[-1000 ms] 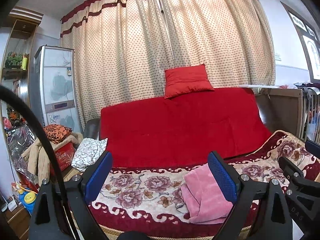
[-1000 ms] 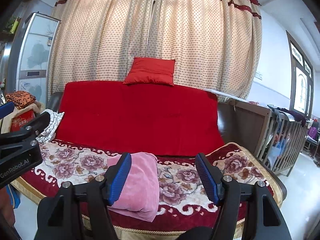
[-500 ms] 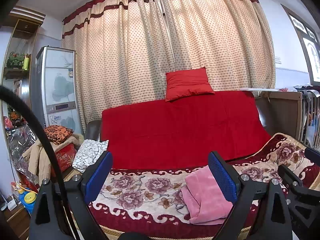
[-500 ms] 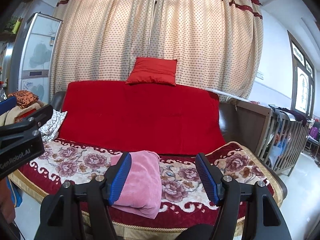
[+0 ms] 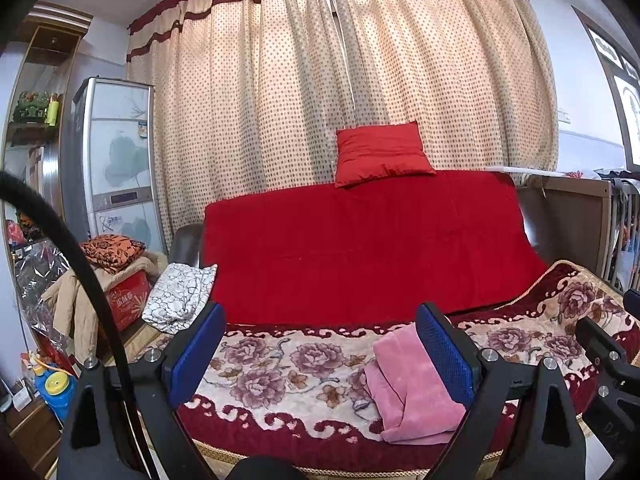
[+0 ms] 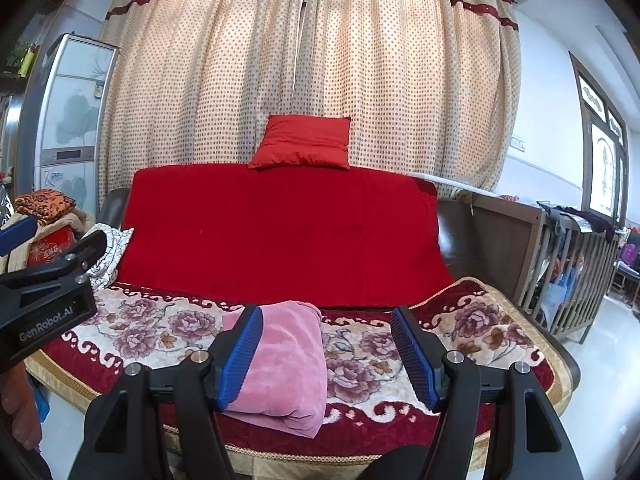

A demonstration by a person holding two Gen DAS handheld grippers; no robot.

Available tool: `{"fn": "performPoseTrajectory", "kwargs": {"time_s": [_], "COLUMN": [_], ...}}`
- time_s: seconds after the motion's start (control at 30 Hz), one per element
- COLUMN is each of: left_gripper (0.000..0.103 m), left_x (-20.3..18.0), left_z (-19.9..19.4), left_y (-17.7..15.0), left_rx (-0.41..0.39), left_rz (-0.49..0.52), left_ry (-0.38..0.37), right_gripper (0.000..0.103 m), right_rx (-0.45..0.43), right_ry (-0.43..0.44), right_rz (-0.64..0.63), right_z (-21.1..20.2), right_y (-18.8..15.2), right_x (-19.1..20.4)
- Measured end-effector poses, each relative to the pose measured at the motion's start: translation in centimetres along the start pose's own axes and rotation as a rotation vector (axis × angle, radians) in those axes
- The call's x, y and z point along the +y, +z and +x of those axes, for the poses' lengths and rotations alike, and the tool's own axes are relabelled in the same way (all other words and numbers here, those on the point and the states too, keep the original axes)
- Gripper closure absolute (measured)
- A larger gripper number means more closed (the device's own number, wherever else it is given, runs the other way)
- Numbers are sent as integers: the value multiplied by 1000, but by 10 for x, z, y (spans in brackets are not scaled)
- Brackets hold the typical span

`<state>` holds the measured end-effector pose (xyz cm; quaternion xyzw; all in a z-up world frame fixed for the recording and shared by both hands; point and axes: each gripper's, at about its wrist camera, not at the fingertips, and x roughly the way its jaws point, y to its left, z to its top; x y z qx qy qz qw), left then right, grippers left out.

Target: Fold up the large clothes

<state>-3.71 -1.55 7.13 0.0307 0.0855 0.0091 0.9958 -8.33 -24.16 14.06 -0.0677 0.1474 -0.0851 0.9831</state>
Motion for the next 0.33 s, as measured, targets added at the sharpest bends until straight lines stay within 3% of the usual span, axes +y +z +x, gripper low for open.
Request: {"fn": "performPoseTrajectory", "kwargs": {"time_s": [0.33], "left_gripper": [7], "left_x": [-10], "left_z": [27], "left_y": [-7], "left_rx": [21], "left_rz": [-18], "left_ry": [-11], "right_gripper": [32], "right_rx": [29], "right_ry": [-7], "right_rz": [-1], "right_z": [25], "right_y": [-4], "right_x": [3]}}
